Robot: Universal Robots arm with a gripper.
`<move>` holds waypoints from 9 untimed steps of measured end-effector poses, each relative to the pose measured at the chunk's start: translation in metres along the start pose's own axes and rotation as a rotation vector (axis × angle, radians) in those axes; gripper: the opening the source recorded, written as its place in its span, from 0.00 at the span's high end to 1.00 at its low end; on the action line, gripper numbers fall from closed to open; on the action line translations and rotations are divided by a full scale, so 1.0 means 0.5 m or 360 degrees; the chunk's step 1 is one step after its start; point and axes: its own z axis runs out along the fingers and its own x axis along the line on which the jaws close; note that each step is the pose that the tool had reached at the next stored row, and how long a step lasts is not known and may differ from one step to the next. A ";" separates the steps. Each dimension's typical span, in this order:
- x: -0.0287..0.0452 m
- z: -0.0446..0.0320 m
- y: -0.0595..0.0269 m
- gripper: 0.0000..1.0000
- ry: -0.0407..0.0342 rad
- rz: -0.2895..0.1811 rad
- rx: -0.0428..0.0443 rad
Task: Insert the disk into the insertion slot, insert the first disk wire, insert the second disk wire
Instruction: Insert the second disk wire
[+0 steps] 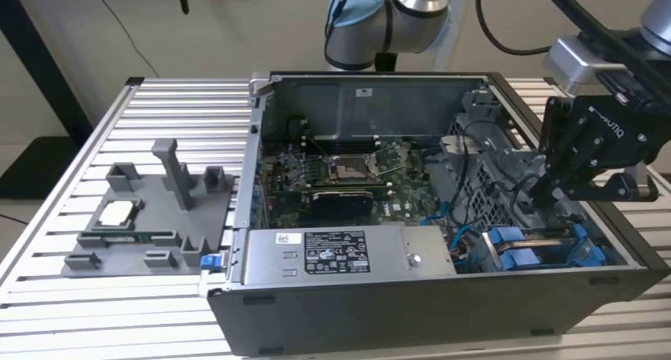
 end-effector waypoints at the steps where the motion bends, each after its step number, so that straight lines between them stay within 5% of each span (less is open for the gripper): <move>1: 0.000 0.003 0.000 0.84 0.0000 0.0000 0.0003; 9: 0.006 0.018 -0.001 0.84 0.0008 -0.0003 0.0022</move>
